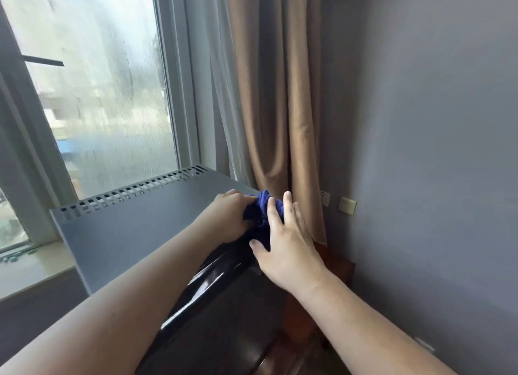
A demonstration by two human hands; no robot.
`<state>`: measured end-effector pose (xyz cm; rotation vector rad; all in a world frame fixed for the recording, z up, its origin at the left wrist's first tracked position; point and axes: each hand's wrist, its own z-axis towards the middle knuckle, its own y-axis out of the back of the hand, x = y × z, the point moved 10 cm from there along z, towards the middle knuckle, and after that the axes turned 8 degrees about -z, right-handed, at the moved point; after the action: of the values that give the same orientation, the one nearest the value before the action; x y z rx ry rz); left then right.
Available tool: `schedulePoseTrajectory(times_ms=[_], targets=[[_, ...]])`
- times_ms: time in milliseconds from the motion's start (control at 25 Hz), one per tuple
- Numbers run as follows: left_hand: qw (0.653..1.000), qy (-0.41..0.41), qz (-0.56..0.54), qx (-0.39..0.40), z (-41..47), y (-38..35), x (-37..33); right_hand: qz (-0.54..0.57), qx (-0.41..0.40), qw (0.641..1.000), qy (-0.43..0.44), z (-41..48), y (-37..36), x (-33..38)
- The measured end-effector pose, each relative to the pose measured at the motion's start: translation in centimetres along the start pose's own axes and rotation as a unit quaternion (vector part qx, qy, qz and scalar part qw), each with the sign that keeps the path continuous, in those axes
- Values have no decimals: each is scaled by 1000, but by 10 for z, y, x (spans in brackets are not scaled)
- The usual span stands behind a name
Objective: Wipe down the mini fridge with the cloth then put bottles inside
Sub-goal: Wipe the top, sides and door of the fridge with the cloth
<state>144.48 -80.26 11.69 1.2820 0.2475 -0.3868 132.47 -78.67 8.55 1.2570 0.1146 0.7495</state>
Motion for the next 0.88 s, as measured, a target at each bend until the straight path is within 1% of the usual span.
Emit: schedulePoseTrajectory(times_ms=[80,160,240,320,400,480,600,680,760,880], targets=[[1000,-7,21,13,39,-11,-6,-13,1,1000,1,35,0,-19],[999,0,27,46,71,-19,-6,-11,13,1000,2,68,2,-40],[997,21,5,76,97,-22,7,8,33,999,13,98,-2,-61],[995,40,-13,87,108,-21,21,49,55,997,26,122,-10,-74],[995,63,-23,74,115,-19,32,98,64,992,36,142,-19,-82],[994,96,-14,44,123,-20,41,125,80,988,51,164,-29,-87],[982,188,27,-15,132,-21,51,159,138,975,70,196,-54,-100],[968,243,43,-47,132,-22,50,211,197,954,81,206,-74,-110],[956,279,46,-74,125,-21,43,305,245,917,74,202,-90,-117],[941,312,43,-125,111,-21,20,403,278,871,51,191,-106,-131]])
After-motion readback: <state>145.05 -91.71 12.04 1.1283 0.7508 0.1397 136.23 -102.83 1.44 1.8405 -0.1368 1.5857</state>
